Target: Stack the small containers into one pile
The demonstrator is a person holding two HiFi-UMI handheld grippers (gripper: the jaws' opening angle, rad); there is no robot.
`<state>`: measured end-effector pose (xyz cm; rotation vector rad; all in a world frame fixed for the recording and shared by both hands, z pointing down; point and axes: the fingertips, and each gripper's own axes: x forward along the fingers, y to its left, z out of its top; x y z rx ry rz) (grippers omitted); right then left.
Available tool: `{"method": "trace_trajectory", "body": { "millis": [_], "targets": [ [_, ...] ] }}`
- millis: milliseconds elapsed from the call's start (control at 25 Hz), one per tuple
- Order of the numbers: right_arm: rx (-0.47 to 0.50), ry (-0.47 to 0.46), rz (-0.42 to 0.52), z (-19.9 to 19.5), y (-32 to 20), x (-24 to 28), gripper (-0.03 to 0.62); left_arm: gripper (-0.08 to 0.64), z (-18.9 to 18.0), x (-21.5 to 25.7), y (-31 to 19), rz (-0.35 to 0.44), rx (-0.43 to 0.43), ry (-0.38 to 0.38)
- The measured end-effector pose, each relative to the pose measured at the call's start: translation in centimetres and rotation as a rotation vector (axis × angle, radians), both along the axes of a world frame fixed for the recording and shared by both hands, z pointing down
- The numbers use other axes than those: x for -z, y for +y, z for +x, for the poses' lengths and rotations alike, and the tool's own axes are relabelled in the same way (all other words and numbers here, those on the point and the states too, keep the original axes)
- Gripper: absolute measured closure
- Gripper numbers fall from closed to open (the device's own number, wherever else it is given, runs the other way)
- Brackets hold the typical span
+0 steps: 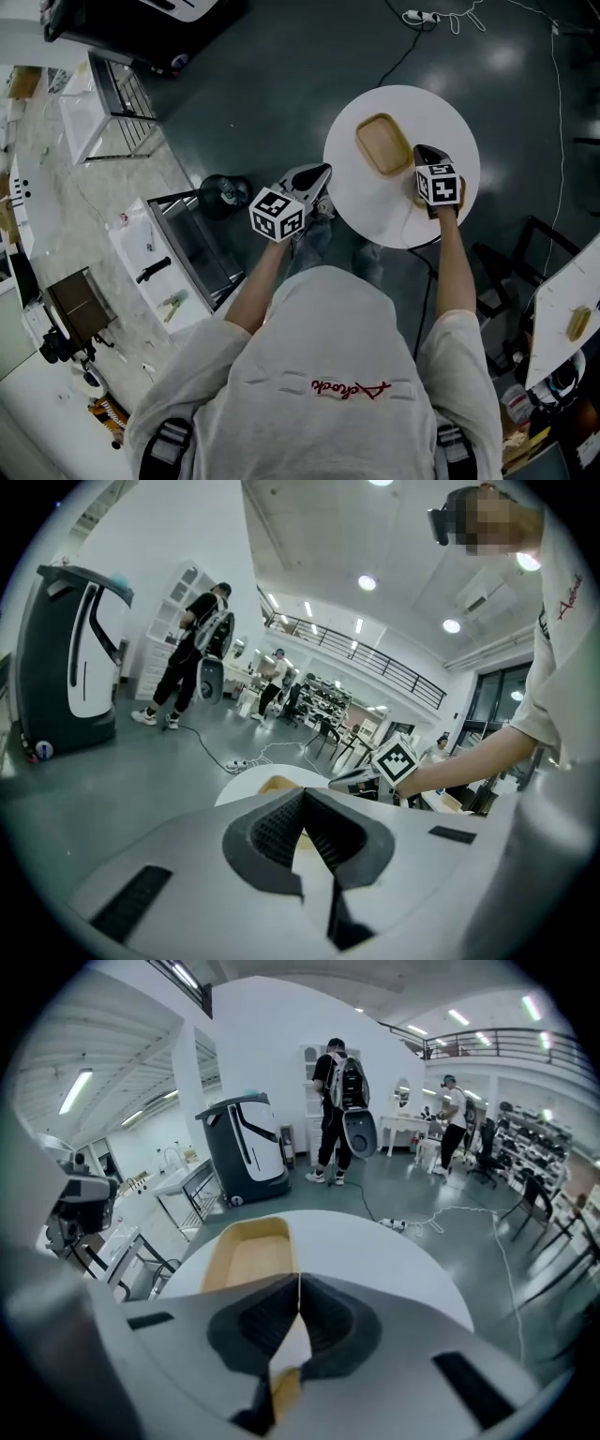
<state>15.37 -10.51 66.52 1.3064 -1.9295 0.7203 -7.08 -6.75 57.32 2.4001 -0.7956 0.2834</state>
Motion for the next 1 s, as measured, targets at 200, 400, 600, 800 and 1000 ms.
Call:
{"method": "trace_trajectory", "body": {
  "millis": [200, 400, 600, 800, 1000],
  "targets": [
    [-0.064, 0.002, -0.002, 2.8, 2.8, 0.4, 0.569, 0.549, 2.7, 0.5, 0.4, 0.014, -0.060, 0.011],
    [-0.146, 0.020, -0.020, 7.4, 6.4, 0.2, 0.569, 0.549, 6.6, 0.6, 1.3, 0.017, -0.133, 0.019],
    [-0.215, 0.026, -0.038, 11.1, 10.0, 0.2, 0.569, 0.549, 10.1, 0.8, 2.5, 0.015, -0.200, 0.026],
    [-0.268, 0.011, -0.056, 13.0, 12.6, -0.3, 0.569, 0.549, 13.0, 0.8, 3.1, 0.015, -0.256, 0.029],
    [-0.431, -0.085, -0.059, 13.8, 15.8, -0.9, 0.568, 0.549, 15.1, 0.8, 3.9, 0.012, -0.307, 0.031]
  ]
}}
